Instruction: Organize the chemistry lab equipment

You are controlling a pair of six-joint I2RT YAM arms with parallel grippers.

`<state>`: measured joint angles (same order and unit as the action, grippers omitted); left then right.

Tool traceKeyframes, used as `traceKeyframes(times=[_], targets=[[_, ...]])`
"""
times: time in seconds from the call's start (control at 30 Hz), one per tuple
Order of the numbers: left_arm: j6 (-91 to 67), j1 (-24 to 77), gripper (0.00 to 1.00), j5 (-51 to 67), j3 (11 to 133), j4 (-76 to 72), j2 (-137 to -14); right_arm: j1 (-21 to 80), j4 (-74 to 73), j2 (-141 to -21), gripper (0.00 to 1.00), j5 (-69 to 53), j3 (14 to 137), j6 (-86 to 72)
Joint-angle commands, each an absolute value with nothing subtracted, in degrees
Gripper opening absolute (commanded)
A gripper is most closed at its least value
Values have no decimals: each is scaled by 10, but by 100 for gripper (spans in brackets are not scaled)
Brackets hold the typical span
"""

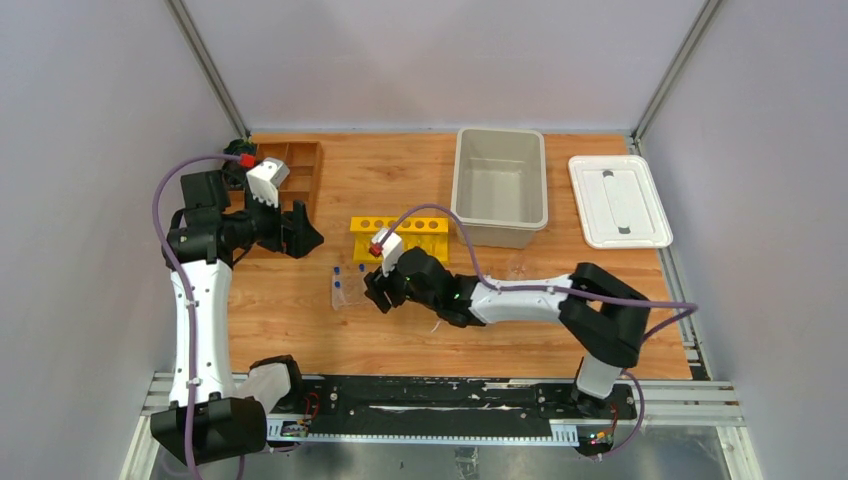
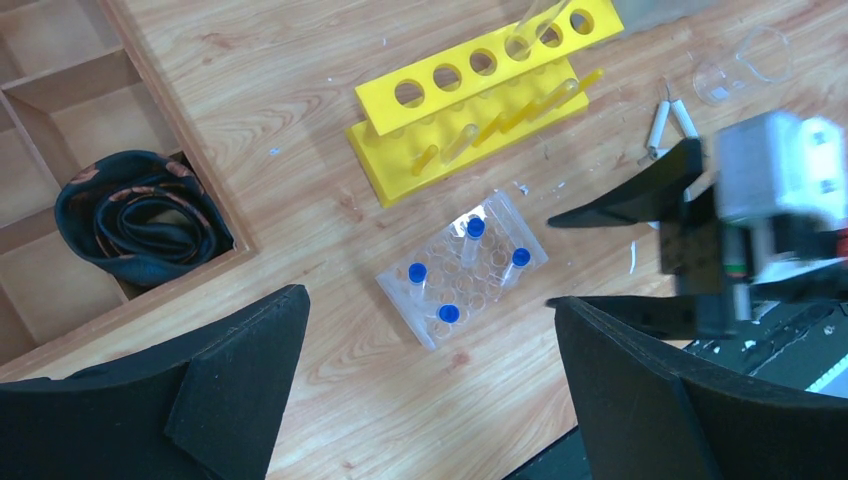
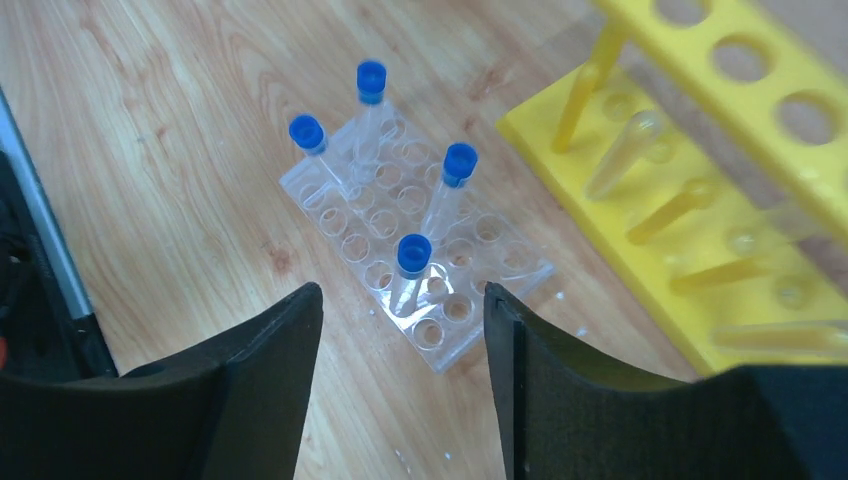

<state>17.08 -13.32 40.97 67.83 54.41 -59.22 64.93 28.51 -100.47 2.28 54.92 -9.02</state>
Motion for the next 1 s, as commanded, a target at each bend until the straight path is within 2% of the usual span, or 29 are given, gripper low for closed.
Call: traceKeyframes(times=[0.0,0.13,0.23,0.33,0.53,0.73,0.97], targets=[[161,-135,100,414,697,537,-574,656,141,-906,66,95,592,-109],[154,-135,100,417,705,538,-572,643,-27,-818,70,170,617,-136],[153,-135,100,417,709,537,-570,601,-157,-758,70,234,617,-184],[153,-135,100,418,708,538,-569,533,-249,-696,68,240,590,-221],[147,-135,100,420,705,538,-568,437,-293,-630,52,220,512,-219],[146,-135,100,422,700,537,-558,393,-294,-658,47,212,484,-214],[147,-135,100,423,701,538,-554,374,-251,-693,47,202,455,-200]])
